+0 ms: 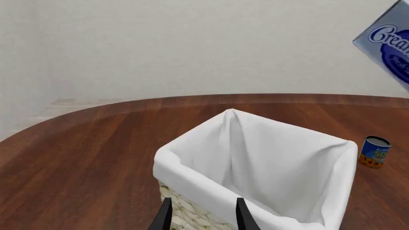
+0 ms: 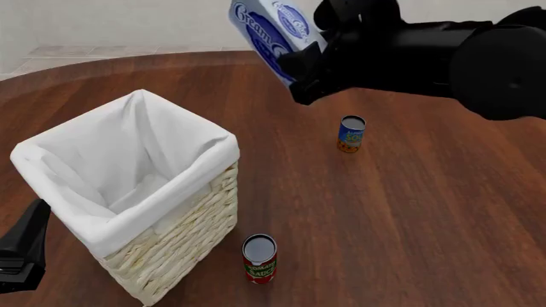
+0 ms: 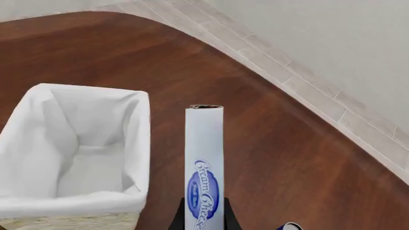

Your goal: Pick up the cream cheese box, and put it in the basket.

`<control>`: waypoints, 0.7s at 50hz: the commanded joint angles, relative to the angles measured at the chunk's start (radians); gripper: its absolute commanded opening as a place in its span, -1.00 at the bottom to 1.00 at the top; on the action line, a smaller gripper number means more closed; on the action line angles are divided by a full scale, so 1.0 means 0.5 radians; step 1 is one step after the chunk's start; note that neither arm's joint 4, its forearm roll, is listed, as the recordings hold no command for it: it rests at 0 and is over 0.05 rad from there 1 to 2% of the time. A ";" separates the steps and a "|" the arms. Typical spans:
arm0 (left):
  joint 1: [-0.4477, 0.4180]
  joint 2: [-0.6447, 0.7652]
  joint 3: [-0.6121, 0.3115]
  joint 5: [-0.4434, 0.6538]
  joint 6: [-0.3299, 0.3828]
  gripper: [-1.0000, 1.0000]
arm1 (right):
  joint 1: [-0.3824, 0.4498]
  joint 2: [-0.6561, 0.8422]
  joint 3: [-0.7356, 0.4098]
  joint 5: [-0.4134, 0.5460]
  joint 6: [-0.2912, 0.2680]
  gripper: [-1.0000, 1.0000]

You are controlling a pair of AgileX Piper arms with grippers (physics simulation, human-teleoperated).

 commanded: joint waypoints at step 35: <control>-0.003 0.000 0.000 0.000 -0.001 1.00 | 0.355 -0.054 -0.059 -0.217 0.171 -1.00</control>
